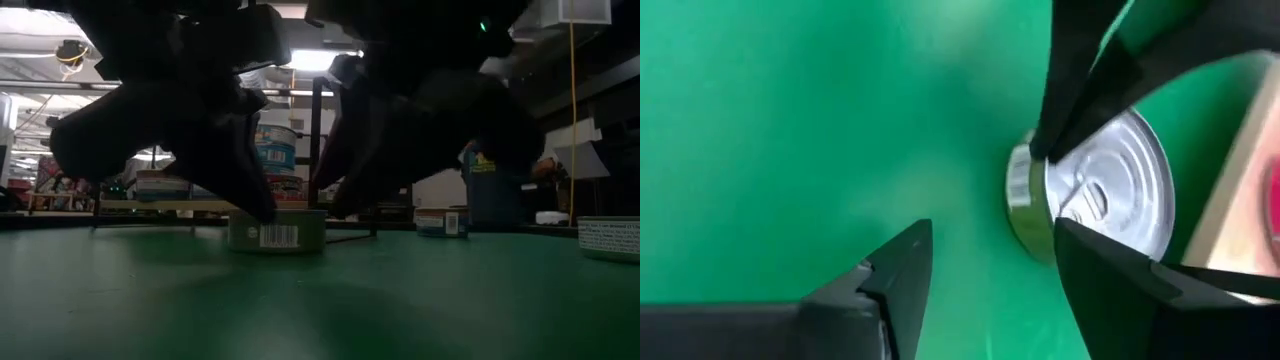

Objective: Stack canned seafood by type on shelf
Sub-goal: Put the green tuna can on the shelf

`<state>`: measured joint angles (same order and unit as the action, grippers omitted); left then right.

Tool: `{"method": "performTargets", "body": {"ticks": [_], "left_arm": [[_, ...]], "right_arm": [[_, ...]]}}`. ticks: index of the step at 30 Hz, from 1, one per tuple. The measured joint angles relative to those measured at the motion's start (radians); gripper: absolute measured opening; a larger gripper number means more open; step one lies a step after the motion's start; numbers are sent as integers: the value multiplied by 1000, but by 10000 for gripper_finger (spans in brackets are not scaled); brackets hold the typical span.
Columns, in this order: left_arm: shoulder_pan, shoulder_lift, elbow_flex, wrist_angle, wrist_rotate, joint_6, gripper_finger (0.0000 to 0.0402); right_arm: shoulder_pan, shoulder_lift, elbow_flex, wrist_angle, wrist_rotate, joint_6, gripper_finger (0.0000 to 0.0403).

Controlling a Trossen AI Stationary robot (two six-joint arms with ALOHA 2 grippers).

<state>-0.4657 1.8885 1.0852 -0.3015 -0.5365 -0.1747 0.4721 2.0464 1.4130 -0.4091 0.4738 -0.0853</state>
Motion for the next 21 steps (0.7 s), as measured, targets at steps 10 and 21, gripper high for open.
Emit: {"method": "performTargets", "body": {"ticks": [10,21], "left_arm": [[4,-58,-4,-6,32,-165,1],[6,-111,-4,4,71,-302,1]], "right_arm": [[0,0,-68,105,97,-33,209],[0,0,-69,181,119,-85,209]]}}
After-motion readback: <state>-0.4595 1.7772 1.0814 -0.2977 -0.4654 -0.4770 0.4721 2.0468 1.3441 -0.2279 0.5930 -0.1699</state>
